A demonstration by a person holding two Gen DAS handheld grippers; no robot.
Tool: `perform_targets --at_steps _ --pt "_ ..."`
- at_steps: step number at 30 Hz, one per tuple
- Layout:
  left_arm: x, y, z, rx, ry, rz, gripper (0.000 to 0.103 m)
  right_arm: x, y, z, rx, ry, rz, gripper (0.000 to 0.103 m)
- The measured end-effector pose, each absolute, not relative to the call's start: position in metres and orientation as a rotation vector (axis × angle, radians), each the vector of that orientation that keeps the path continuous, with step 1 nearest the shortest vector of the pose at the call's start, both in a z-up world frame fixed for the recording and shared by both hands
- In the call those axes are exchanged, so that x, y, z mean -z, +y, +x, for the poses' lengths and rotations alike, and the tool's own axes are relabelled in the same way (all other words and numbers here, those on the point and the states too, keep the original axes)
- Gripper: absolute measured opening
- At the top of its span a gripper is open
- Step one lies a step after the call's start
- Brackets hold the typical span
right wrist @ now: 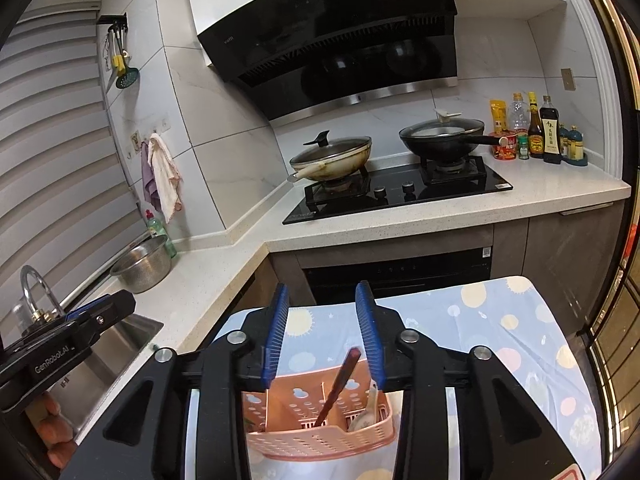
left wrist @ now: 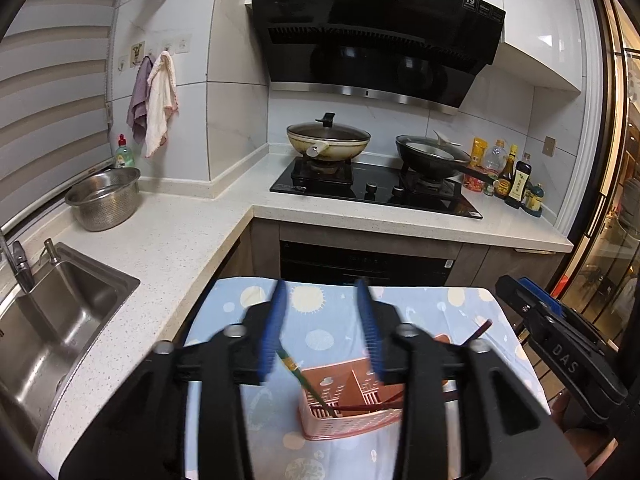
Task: Organize utensils
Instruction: 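Withdraw both tools from the holder back toward the remaining chopsticks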
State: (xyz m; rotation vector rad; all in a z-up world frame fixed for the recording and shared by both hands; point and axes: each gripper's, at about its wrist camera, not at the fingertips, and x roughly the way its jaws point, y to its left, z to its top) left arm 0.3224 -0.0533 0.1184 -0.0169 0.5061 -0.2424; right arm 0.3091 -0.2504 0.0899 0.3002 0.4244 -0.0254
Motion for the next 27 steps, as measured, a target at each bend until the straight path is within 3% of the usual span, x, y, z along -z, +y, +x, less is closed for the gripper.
perform_targets --at_steps 19,27 --pt "-0.129 -0.047 0.275 0.260 0.493 -0.015 0.043 -0.102 -0.243 0.238 0.016 0.394 0.276 0.039" --pt "-0.123 -0.035 0.241 0.264 0.494 -0.008 0.050 -0.093 -0.243 0.195 0.018 0.417 0.277 0.039"
